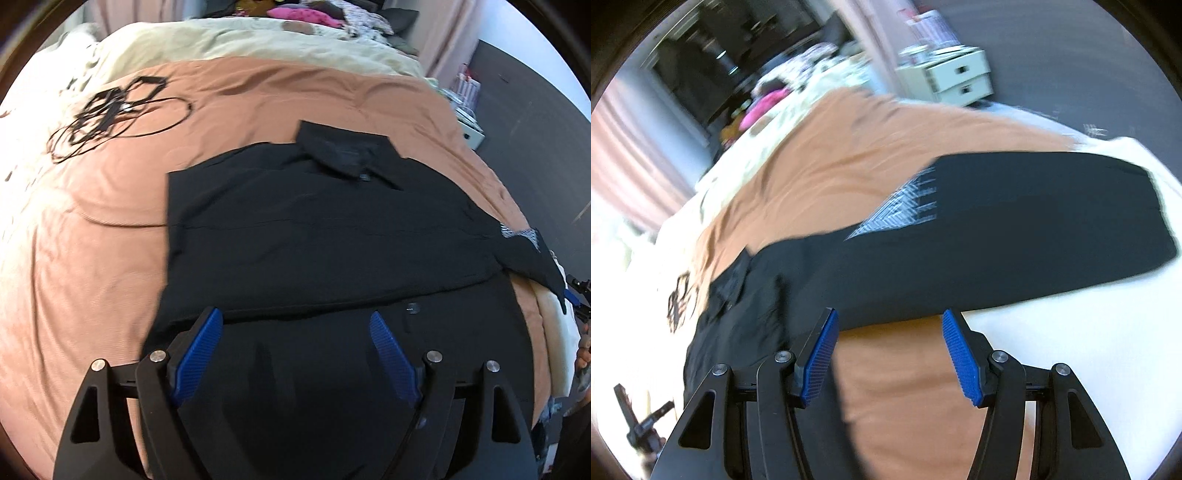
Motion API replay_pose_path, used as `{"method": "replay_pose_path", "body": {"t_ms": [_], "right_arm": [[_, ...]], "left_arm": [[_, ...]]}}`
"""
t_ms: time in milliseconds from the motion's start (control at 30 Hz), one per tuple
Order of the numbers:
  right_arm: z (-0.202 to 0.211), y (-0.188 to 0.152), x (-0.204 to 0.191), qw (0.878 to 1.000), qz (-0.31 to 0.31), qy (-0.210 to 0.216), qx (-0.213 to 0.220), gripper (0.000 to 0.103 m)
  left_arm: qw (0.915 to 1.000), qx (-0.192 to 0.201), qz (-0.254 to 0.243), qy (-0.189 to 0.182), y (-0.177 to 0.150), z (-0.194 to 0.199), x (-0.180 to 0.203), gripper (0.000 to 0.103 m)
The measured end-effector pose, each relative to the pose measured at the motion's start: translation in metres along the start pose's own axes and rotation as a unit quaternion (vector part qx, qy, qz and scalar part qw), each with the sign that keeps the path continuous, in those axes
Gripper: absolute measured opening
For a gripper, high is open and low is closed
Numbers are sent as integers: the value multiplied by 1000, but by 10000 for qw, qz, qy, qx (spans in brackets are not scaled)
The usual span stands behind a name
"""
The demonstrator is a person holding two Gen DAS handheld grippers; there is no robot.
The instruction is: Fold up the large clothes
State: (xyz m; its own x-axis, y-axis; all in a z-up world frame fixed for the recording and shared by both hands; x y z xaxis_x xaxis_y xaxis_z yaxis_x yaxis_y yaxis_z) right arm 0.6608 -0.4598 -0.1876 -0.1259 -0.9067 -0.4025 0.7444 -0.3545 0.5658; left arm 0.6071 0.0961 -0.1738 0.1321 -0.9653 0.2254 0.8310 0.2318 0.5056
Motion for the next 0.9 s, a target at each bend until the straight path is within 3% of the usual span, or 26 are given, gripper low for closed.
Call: {"method": "replay_pose_path", "body": {"t_ms": [300, 433, 667, 767, 833, 900], "right_arm": [[36, 9, 113, 9935, -1103, -193, 213, 59], [32, 9, 140, 9891, -1423, -286, 253, 59], [5, 0, 154, 9792, -1996, -322, 184, 58], [-1, 3, 166, 9730, -2214, -528, 377, 41], [-4, 6, 177, 9668, -2450, -558, 461, 8], [-4, 9, 181, 9626, -2624, -410, 543, 4]], "left_arm": [[9994, -10, -304, -194, -8, -5, 50, 83], [9991, -7, -396, -169, -11, -7, 55, 83], [9995, 78, -315, 22, -13, -5, 39, 83], [9993, 122, -330, 112, -12, -1, 27, 83], [9993, 151, -314, 152, -11, 3, 19, 83], [9993, 212, -256, 175, -9, 7, 9, 83]]}}
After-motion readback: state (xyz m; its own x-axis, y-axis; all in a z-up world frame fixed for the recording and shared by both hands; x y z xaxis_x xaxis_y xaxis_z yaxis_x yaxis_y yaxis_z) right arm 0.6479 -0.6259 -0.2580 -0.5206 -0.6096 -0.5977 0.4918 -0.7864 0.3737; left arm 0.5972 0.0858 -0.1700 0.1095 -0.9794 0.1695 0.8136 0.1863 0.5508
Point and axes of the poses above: each gripper's, at about its wrist camera, not at the fingertips, and z roughly against the way its jaws point, x to its right, y to its top, the point moved 7 cm from there along -z, roughly the way its jaws point, and after that the axes turned 4 degrees about z, right-handed, at the moved point
